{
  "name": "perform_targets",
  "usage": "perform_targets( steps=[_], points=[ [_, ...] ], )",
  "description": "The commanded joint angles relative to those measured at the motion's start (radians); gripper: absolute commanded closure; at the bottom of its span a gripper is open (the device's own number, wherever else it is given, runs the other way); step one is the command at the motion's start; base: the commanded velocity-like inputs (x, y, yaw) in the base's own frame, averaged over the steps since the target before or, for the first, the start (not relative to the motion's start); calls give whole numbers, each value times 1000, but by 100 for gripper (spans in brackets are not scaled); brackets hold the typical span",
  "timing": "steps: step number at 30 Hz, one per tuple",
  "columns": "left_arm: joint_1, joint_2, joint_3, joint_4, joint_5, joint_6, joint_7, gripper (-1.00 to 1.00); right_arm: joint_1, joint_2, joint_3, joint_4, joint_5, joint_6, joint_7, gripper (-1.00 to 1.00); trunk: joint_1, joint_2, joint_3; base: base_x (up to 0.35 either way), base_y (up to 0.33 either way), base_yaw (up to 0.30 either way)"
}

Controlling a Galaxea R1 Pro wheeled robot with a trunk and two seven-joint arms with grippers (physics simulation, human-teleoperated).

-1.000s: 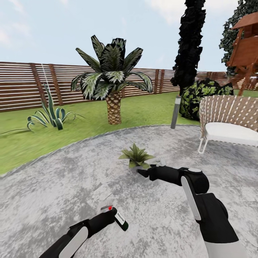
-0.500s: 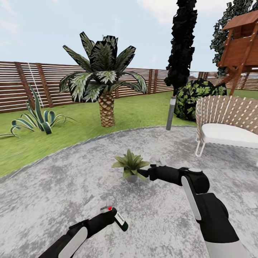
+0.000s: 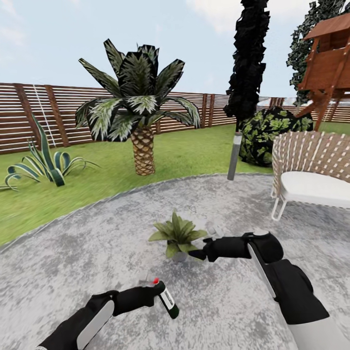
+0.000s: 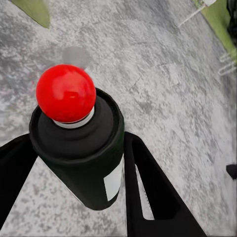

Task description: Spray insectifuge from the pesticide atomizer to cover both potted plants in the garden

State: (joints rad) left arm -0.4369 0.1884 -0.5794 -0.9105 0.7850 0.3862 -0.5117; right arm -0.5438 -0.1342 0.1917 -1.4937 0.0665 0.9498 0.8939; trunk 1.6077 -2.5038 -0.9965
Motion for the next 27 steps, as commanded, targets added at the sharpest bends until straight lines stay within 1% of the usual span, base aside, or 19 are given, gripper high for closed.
perform_targets(
  steps=[1, 2, 3, 4, 5, 6, 7, 8, 10, 13, 16, 19, 22, 23, 24, 26, 27],
  points=[
    [-2, 1, -2, -1, 1, 14, -17, 100, -1, -2, 1, 0, 18, 3, 13, -100, 0, 0, -1, 339, 0, 0],
    [-8, 2, 0, -1, -22, 34, -65, 100, 1, -6, 6, 0, 39, 3, 24, -100, 0, 0, -1, 339, 0, 0],
    [-25, 9, 1, -1, -32, 54, -114, 100, 4, -11, 27, -8, 49, 3, 35, -100, 0, 0, -1, 339, 0, 0],
    [-32, 11, 1, 0, -35, 59, -131, 100, 6, -14, 36, -13, 52, 3, 42, -100, 0, 0, -1, 339, 0, 0],
    [-46, 14, -3, 0, -39, 71, -170, 100, 9, -32, 59, -30, 57, 3, 83, -100, 0, 0, -1, 339, 0, 0],
    [-53, 18, -5, 1, -41, 79, -193, 100, 10, -58, 73, -45, 59, -1, 141, -100, 0, 0, -1, 339, 0, 0],
    [-56, 20, -6, 1, -42, 82, -205, 100, 11, -70, 79, -51, 60, -11, 171, -100, 0, 0, -1, 339, 0, 0],
    [-57, 21, -8, 1, -42, 84, -219, 100, 11, -79, 83, -55, 62, -30, 192, -100, 0, 0, -1, 339, 0, 0],
    [-60, 23, -9, 0, -62, 87, -243, 100, 11, -88, 86, -58, 82, -63, 218, -100, 0, 0, -1, 296, 0, 0],
    [-53, 23, -4, 0, -77, 85, -248, 100, 11, -84, 87, -53, 132, -74, 228, -100, 0, 0, -1, 110, 0, 0],
    [-49, 24, -4, -1, -81, 83, -242, 100, 11, -82, 84, -51, 146, -72, 231, -100, 0, 0, -1, 30, 0, 0],
    [-41, 21, -2, -10, -78, 81, -217, 100, 12, -79, 84, -51, 151, -61, 232, -100, 0, 0, -1, 8, 0, 0],
    [-39, 8, -3, -19, -77, 81, -195, 100, 7, -75, 84, -53, 152, -8, 231, -100, 0, 0, -1, 2, 0, 0],
    [-39, -3, -2, -21, -76, 81, -186, 100, 5, -69, 84, -53, 153, 19, 228, -100, 0, 0, -1, 0, 0, 0],
    [-39, -8, -1, -22, -75, 82, -183, 100, 4, -59, 85, -53, 153, 29, 226, -100, 0, 0, -1, 0, 0, 0],
    [-38, -15, 0, -26, -74, 81, -178, 100, 3, -40, 88, -50, 162, 39, 224, -100, 0, 0, -1, 0, 0, 0],
    [-39, -16, 1, -28, -73, 81, -177, 100, 3, -34, 89, -49, 172, 42, 224, -100, 0, 0, -1, 0, 0, 0]
  ],
)
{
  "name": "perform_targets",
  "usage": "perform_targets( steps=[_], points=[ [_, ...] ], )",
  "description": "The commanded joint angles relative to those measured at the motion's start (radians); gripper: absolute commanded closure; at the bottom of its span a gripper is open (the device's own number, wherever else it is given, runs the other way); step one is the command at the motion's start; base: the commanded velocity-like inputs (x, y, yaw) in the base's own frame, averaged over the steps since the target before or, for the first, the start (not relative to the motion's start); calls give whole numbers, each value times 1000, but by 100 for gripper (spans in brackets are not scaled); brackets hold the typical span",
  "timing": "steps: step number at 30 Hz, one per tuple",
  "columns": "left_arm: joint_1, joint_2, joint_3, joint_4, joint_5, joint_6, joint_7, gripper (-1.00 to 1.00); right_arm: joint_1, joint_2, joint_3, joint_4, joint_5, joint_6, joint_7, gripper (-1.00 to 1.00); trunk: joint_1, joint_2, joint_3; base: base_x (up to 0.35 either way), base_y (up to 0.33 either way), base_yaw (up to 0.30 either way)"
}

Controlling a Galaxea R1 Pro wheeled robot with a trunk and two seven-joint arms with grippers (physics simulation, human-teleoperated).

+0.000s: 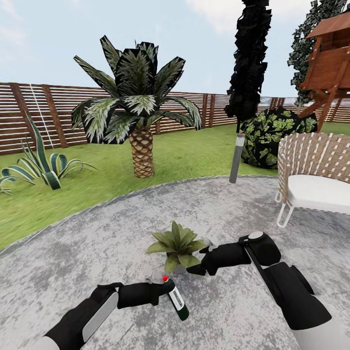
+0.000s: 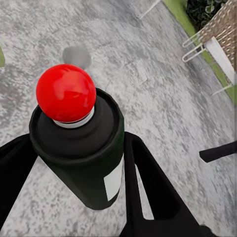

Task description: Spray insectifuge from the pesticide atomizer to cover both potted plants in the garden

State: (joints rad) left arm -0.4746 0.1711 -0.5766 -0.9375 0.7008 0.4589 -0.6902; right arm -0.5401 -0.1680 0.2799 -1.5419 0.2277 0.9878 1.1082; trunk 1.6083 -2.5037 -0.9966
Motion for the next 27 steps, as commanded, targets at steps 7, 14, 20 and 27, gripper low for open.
perform_targets(
  steps=[7, 14, 20, 27],
  points=[
    [-1, -20, 0, 4, 14, 9, 8, 100, 5, 10, 2, 0, 54, -1, 9, -100, 0, 0, -1, 0, 0, 0],
    [-1, -33, 2, 6, 16, 11, 42, 100, 8, 11, 94, 0, 62, -3, 4, 100, 0, 0, -1, 0, 0, 0],
    [-1, -48, 4, 6, 16, 9, 71, 100, 8, 15, 105, 1, 64, -2, 1, 100, 0, 0, -1, 0, 0, 0],
    [-1, -62, 24, 1, 48, 12, 72, 100, 8, 22, 103, 3, 63, -2, -21, 100, 0, 0, -1, 0, 0, 0]
  ],
)
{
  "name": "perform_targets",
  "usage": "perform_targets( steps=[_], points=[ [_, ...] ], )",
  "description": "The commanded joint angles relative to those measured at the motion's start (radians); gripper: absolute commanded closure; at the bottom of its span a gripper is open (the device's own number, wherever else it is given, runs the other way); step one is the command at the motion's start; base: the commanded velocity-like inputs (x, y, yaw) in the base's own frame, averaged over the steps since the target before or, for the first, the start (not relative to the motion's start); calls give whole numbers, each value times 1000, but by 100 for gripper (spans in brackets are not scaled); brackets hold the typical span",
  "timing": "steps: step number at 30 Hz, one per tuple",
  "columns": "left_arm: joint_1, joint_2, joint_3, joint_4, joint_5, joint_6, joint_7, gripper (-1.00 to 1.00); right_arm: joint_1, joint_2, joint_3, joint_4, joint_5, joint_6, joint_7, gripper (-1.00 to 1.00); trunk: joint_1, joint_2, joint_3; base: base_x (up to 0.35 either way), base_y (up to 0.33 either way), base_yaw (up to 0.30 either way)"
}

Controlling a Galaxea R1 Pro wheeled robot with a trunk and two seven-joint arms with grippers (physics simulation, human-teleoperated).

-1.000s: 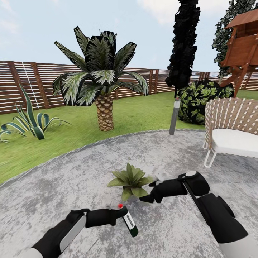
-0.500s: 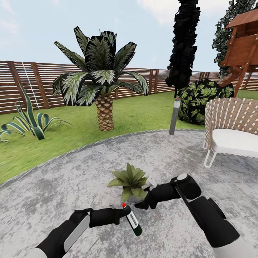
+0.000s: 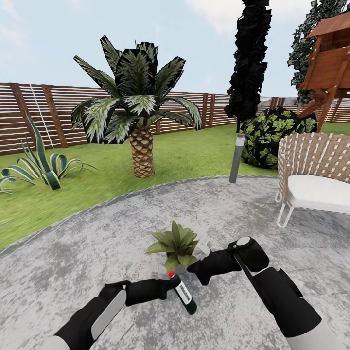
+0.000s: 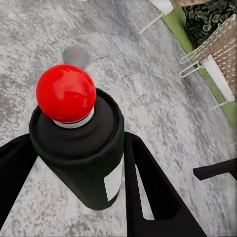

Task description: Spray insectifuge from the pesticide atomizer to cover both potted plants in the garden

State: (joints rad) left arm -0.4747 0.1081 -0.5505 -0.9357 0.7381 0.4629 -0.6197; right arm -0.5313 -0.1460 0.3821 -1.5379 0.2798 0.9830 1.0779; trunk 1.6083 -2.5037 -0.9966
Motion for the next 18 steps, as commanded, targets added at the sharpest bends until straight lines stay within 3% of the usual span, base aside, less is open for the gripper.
perform_targets(
  steps=[1, 4, 9, 15, 18],
  points=[
    [-1, -2, 0, -2, 16, 9, 0, 100, -1, 0, -1, -1, 10, 3, 7, 100, 0, 0, -1, 0, 0, 0],
    [-1, -6, -3, -4, 22, 11, -10, 100, -3, 0, -5, 10, 8, 3, 1, 100, 0, 0, -1, 0, 0, 0],
    [-1, -7, -7, -5, 14, 30, -79, 100, -5, 0, -6, 15, 8, 3, 0, 100, 0, 0, -1, 0, 0, 0],
    [-3, -13, -32, -6, 11, 42, -97, 100, -6, 0, -4, 17, 9, 4, -1, 100, 0, 0, -1, 0, 0, 0],
    [-4, -14, -37, -7, 11, 43, -99, 100, -6, 19, 1, 43, 10, 4, 0, 100, 0, 0, -1, 0, 0, 0]
  ],
)
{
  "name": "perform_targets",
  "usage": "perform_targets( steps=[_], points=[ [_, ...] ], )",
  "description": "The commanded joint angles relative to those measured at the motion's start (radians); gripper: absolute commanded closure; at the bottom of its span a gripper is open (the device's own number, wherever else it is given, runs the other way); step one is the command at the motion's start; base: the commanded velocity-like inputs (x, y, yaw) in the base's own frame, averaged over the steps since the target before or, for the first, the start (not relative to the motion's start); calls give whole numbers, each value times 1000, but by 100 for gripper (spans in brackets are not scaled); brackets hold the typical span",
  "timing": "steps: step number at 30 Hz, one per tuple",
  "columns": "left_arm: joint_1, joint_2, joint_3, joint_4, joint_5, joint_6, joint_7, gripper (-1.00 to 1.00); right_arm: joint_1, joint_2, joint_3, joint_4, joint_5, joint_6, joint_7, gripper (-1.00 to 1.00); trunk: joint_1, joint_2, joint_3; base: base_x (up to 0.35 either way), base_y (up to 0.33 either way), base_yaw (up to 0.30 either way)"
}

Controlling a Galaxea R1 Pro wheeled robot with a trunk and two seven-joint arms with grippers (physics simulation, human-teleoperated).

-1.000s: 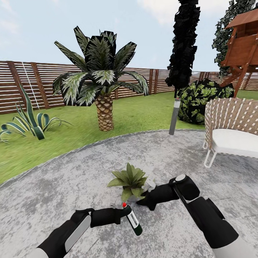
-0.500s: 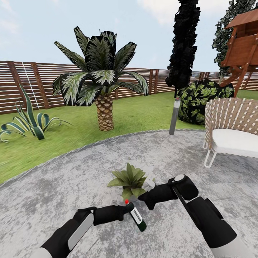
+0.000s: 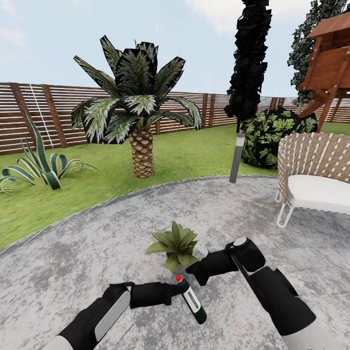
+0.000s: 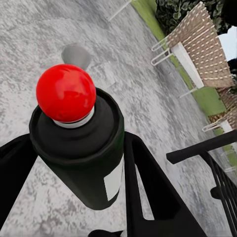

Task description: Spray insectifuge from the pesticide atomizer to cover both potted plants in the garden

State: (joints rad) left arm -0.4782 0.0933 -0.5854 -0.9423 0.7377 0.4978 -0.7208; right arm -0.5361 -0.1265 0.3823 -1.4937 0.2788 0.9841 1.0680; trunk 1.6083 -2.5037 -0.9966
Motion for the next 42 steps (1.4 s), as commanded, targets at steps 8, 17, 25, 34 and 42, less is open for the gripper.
perform_targets(
  steps=[8, 17, 25, 34, 42],
  points=[
    [-2, 3, -4, -34, 12, 8, 1, 100, -3, 27, 3, 64, 13, 1, 9, 100, 0, 0, -1, 0, 0, 0],
    [0, 7, -8, -96, 12, 30, 2, 100, -5, 28, -4, 78, 11, -1, 9, 100, 0, 0, -1, 0, 0, 0],
    [0, 8, -77, -100, 9, 33, 6, 100, -7, 28, -8, 78, 7, -3, 9, 100, 0, 0, -1, 0, 0, 0],
    [1, 18, -74, -101, 6, 19, 8, 100, -7, 27, -16, 75, 5, -15, -55, 100, 0, 0, -1, 0, 0, 0],
    [13, 54, -68, -73, 5, 13, 85, 100, -4, 24, -194, 15, -6, -57, -196, 100, 0, 0, -1, 0, 0, 0]
  ],
)
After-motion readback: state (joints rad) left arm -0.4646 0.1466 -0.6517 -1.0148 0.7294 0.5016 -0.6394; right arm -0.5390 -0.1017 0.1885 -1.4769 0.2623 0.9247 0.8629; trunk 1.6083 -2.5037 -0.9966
